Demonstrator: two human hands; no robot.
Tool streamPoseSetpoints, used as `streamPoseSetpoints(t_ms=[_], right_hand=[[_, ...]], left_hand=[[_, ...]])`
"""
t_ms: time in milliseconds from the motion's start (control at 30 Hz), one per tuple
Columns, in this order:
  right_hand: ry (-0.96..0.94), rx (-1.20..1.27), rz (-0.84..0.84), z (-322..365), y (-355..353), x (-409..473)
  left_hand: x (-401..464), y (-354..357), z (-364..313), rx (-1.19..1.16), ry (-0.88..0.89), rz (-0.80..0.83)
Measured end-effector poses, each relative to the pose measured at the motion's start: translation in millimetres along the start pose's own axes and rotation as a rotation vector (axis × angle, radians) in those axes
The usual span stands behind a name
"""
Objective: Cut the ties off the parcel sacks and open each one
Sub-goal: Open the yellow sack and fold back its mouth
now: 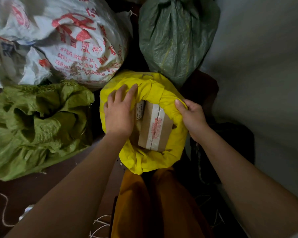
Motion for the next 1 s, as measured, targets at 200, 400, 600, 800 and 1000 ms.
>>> streamPoseSetpoints(t_ms=[200,400,600,800,1000], right_hand=[[0.017,-0.163,-0.221,3,-20,3],[-0.496,-0.714,-0.475,68,14,-35],[-0.755,-1.265,-0.094,58,88,-29],[-0.61,-0.877,0.187,47,93,-19],[-0.325,-0.426,0.194,40,76,-4]], left_hand=[[9,-10,33,-0.661,-0.158,-0.164],[10,-7,38,-0.716,-0.181,-0.134],[10,-2,42,-0.735,-0.174,-0.107],[0,1,59,-0.667,-0.202,-0.06],[12,-13,47,-0.785,-0.197,-0.126]])
Point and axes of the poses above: each hand's wrist, its own x-axis towards the middle knuckle, its own y-axis out of the palm, z = x × y, the point moved 9 cm from there along x, towards the middle knuckle, and after that the axes turned 12 degrees about y, right-handed, at the moved point
